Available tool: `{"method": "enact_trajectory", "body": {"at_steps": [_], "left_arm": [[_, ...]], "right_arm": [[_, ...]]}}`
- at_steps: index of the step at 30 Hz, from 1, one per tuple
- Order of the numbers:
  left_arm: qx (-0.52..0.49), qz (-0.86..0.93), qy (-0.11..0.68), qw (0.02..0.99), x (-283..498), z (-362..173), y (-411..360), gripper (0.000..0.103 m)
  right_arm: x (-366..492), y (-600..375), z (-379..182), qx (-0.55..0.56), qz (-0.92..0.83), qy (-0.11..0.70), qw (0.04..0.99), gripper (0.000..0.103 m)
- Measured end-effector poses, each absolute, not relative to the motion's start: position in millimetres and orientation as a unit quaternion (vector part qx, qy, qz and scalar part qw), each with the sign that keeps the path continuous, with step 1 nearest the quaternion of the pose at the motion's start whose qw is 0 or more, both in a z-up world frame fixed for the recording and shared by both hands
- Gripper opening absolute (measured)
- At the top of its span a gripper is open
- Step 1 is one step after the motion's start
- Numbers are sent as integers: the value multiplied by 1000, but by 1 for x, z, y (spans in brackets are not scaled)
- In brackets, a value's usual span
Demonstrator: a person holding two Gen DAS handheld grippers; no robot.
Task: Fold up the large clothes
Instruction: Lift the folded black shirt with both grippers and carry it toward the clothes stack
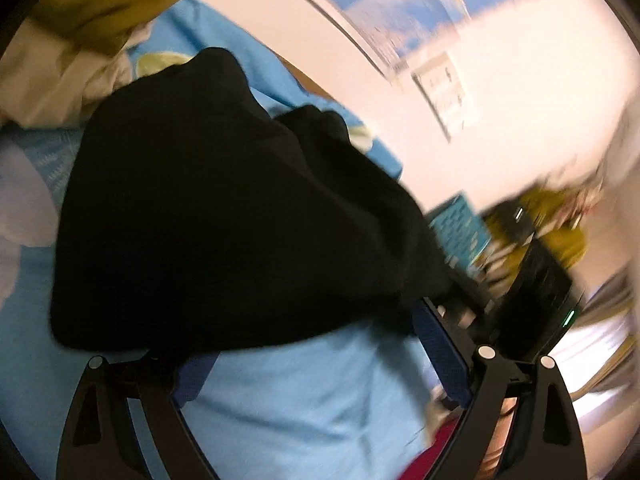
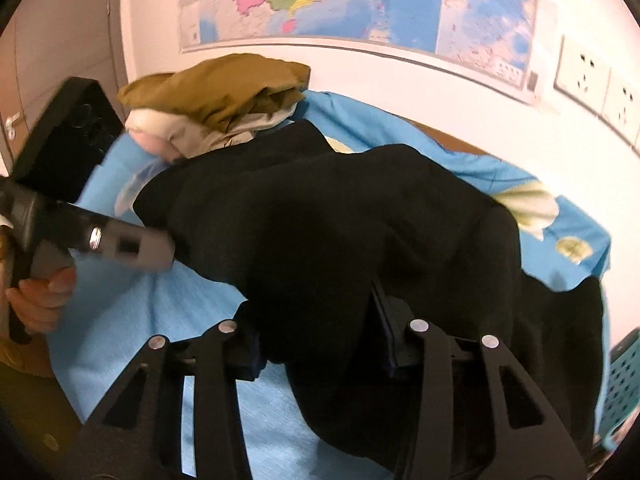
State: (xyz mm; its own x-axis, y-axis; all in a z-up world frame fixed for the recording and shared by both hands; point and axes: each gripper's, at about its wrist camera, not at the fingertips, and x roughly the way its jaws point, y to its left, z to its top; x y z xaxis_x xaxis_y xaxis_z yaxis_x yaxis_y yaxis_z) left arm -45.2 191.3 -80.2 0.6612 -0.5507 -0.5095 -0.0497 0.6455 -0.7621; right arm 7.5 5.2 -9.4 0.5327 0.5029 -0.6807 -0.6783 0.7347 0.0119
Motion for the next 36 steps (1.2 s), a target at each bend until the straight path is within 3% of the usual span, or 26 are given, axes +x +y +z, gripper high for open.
{"method": "enact_trajectory", "body": {"at_steps": [3,7,12,17,20,26,31,36], "left_arm": [[-456,-154,360,800,-42,-90,203,89],[-465,-140,359,797,-23,-95,203,89],[-437,-115,384,805,8,-91,209,88],[-384,-93,410,822,18,-91,205,63],[-353,-94,421,830,16,-89,201,55],[-320,-98,431,838,14,-85,199,53],[-312,-107,435,838,18,-86,201,54],[-312,-118,436,836,16,-89,203,55]], "right_arm": [[9,4,-11,-119,345,345,865,42],[9,2,-13,-104,349,350,863,43],[3,-17,-12,-44,359,369,856,55],[-24,-71,-13,106,396,394,823,71],[-39,-108,-29,200,374,424,800,75],[-55,-169,-60,351,243,429,796,81],[-33,-167,-58,359,155,418,820,86],[-13,-144,-55,352,91,391,845,97]]}}
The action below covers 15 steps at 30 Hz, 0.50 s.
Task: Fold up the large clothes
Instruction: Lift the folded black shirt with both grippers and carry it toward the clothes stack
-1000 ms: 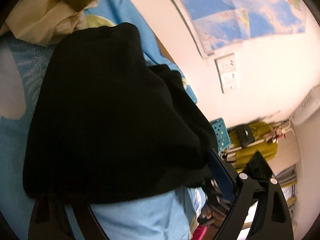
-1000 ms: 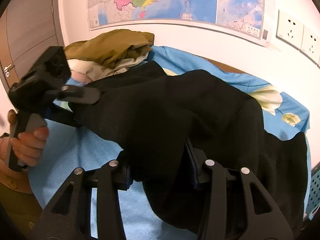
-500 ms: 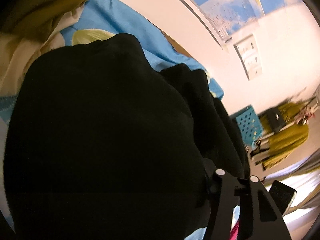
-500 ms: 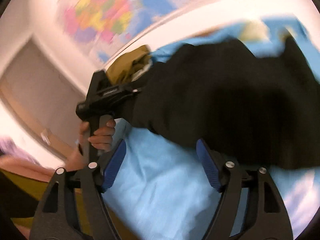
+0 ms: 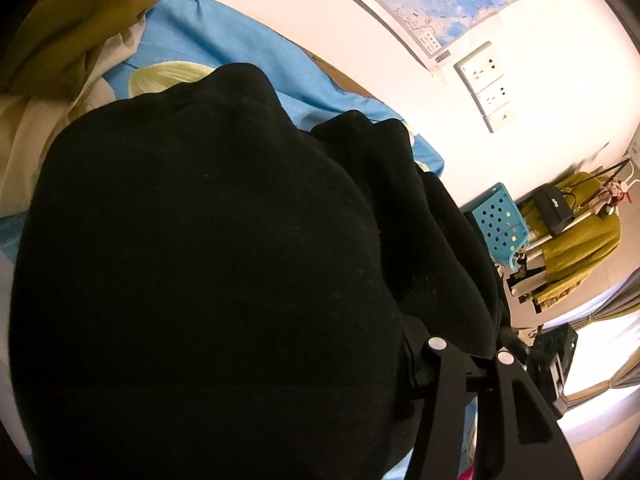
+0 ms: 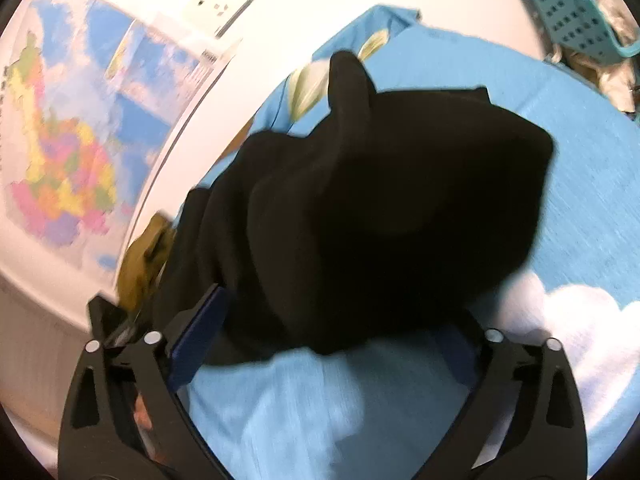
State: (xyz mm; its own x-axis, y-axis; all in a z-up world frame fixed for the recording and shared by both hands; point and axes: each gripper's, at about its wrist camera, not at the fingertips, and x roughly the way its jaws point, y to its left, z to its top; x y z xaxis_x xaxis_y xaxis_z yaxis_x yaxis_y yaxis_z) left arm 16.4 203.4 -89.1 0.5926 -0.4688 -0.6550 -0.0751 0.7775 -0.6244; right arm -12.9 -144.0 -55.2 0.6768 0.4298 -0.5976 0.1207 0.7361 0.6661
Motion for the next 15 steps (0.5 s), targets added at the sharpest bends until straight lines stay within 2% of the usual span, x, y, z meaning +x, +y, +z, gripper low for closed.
{"method": "enact_trajectory", "body": {"at_steps": [3,7,9,10,15], "left_arm": [[-309,-129,431,838,16,-90,201,65],[-302,-134,436,837,17,-90,203,65],[-304,-132,437,836,18,-90,205,67],[-304,-131,436,837,19,-90,206,70],[-263,-119,437,852,27,-84,193,84]], "right_arm": [[4,-133,-58,350,89,380,851,98],[8,-137,-50,365,125,343,856,91],[16,-136,-56,344,122,368,855,90],[19,-137,-62,343,108,384,851,86],[32,-131,-70,332,118,378,856,89]]}}
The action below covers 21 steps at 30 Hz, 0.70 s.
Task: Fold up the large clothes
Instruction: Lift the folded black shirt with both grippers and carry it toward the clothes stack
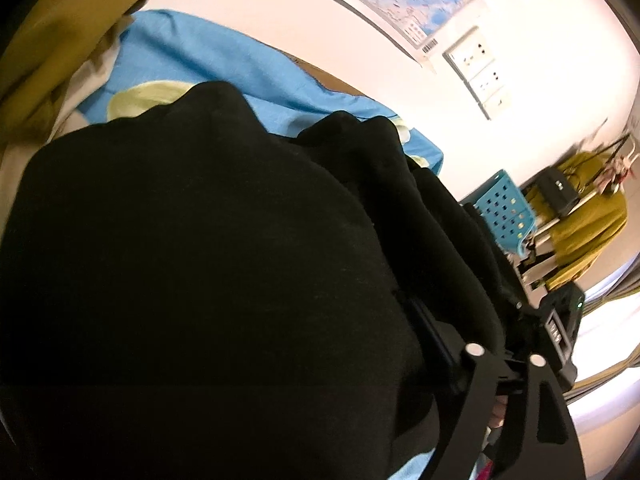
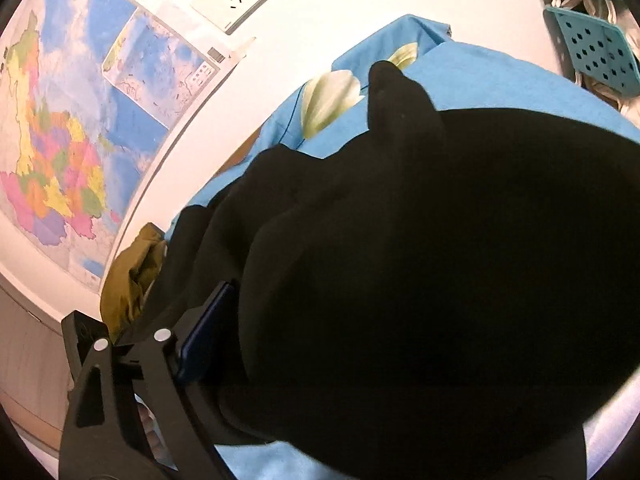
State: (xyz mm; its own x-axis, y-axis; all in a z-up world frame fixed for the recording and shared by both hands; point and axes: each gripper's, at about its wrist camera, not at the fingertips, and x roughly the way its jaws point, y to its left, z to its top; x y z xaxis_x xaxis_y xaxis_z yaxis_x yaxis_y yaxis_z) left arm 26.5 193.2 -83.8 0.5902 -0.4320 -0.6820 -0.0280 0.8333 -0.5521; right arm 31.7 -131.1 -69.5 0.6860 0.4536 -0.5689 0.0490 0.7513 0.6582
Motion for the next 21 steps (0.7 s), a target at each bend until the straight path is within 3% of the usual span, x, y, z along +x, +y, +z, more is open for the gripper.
{"method": "enact_trajectory", "body": {"at_steps": [1,3,4,5,7,8,12,17,21], "left_arm": [[-262,-115,438,852,28,-83,192,84],[-257,-108,440,854,30,-83,191,81],[-248,-97,442,856,31,-82,192,67],[-243,-93,445,857,31,-82,192,58],[-241,-94,446,857,30,-81,193,55],[-238,-93,446,858,29,-81,193,55],[-233,-89,447,859,32,-81,190,63],[-195,-76,450,868,29,-68,181,41],[-169,-67,441,879,20,-53,173,35]], "right_arm": [[35,-129,-72,328,121,380,857,84],[40,-126,-76,324,137,389,852,63],[41,-127,-77,324,144,388,851,49],[42,-128,-76,325,151,385,850,47],[43,-132,-79,326,160,388,847,48],[45,-132,-82,332,165,394,841,57],[47,-128,-81,320,172,396,843,62],[43,-130,-68,306,195,385,848,26],[34,-128,-45,299,209,362,858,22]]}}
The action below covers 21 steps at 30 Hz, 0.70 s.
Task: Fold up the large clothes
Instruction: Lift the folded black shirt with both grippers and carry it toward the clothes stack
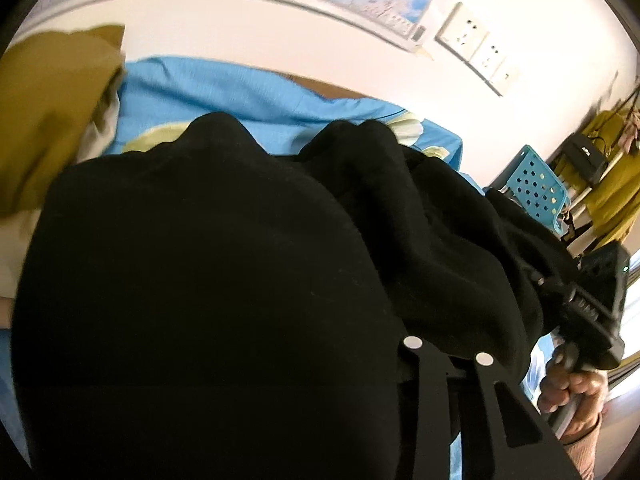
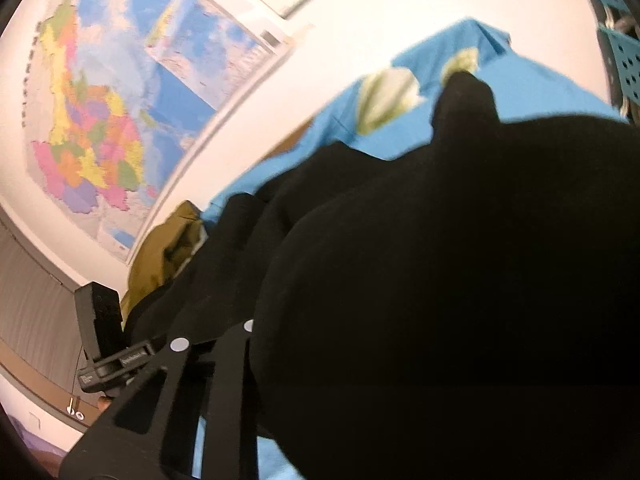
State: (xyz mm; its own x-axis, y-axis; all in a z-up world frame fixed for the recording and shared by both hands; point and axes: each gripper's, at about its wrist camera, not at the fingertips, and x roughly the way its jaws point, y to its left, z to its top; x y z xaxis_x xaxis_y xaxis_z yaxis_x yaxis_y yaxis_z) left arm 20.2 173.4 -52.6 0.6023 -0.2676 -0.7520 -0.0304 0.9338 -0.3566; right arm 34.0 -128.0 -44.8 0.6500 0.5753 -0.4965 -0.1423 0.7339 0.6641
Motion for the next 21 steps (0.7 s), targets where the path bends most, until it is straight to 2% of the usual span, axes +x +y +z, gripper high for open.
{"method": "enact_trajectory", "body": {"at_steps": [11,21], "left_arm": [[-139,-81,410,898,-2,-17,169,32],[-123,-85,354,923,-18,34,183,32]], "right_arm": [[18,-122,-11,277,249,341,863,21],[11,-101,52,246,301,288,875,20]]}}
